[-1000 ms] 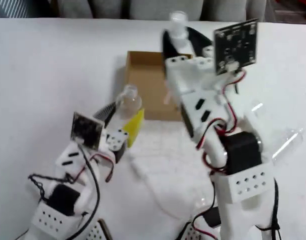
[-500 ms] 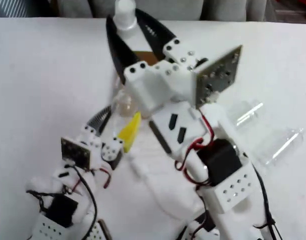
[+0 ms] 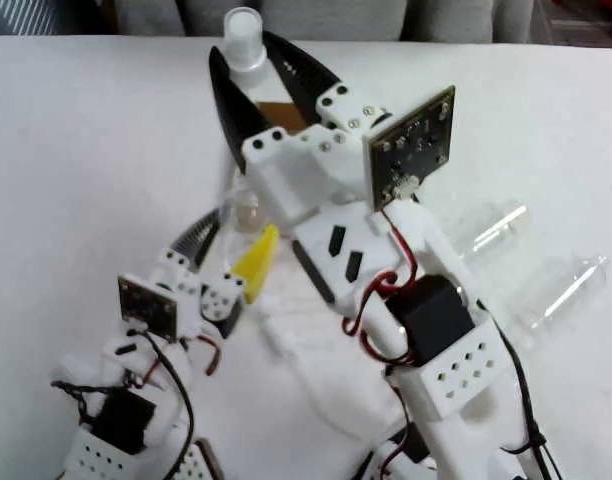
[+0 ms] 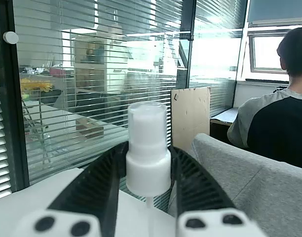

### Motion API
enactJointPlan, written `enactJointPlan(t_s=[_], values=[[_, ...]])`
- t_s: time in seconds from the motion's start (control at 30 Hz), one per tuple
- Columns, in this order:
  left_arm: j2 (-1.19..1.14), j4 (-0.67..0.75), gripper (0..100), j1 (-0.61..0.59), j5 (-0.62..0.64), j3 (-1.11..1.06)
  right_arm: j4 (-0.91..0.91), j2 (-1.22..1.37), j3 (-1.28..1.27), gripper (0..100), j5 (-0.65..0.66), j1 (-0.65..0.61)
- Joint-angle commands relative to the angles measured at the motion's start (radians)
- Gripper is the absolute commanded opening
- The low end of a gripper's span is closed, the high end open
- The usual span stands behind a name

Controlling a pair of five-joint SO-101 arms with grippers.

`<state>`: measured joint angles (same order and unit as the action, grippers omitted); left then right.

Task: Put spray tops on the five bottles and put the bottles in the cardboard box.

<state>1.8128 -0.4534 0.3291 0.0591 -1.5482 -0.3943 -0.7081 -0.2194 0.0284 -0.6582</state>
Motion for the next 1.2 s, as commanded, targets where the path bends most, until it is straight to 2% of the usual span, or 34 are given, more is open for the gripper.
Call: enactJointPlan(t_s=[0.0,0.3,0.57,1.0,1.17], values=[[0.018,0.029,5,-0.016,-0.011,0.014,0.019,-0.024,0.012,1.7,0.000,-0.005],[0.018,0.029,5,-0.016,-0.011,0.011,0.018,-0.025,-0.006,1.6,0.000,-0.004],[0.018,0.029,5,-0.016,-0.011,0.011,0.010,-0.027,-0.020,1.6,0.000,0.050],[0.018,0.029,5,-0.016,-0.011,0.011,0.016,-0.147,-0.187,1.7,-0.008,0.045],[0.018,0.031,5,-0.016,-0.011,0.011,0.019,-0.160,-0.249,1.7,-0.006,-0.022]])
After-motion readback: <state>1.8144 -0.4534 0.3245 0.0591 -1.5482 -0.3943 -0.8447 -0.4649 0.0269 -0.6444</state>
